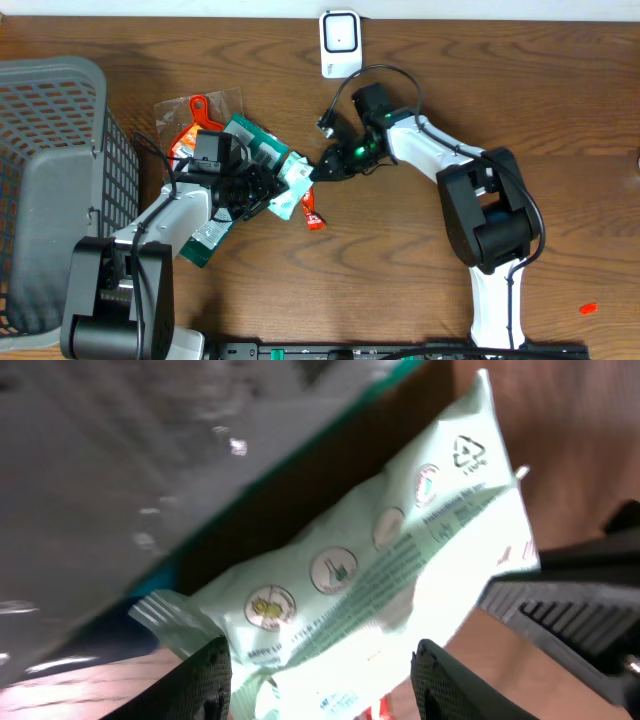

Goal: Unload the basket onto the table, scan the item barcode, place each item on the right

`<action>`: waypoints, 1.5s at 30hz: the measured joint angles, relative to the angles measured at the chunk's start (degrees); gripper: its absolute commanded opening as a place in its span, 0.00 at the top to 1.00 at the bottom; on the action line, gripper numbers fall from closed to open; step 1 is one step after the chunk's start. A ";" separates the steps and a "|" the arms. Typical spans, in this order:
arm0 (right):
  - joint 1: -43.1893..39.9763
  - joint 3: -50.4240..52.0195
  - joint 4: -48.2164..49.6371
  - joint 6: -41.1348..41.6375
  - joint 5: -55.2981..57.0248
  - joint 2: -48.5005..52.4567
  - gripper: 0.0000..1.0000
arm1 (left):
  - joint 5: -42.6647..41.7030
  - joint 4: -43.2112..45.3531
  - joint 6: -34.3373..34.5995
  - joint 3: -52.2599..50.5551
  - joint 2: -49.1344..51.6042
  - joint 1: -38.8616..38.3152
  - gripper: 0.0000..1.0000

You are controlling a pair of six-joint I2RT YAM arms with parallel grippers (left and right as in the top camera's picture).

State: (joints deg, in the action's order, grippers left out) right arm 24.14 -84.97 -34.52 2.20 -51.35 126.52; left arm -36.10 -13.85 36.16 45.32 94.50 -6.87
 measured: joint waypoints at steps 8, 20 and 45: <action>-1.20 0.00 -0.52 -1.42 -3.69 0.22 0.99 | -3.87 1.33 0.00 0.00 0.02 -0.04 0.42; -1.33 0.00 -0.57 -1.64 -6.03 0.22 0.99 | -3.06 -3.85 -2.38 0.02 0.00 -0.07 0.42; -5.07 0.00 -0.57 -1.53 -12.09 0.24 0.99 | 1.79 -0.48 3.17 0.00 0.00 -0.11 0.40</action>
State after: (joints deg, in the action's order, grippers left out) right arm 19.07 -84.97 -35.09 0.67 -63.44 126.76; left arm -34.30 -14.33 39.33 45.32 94.50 -6.98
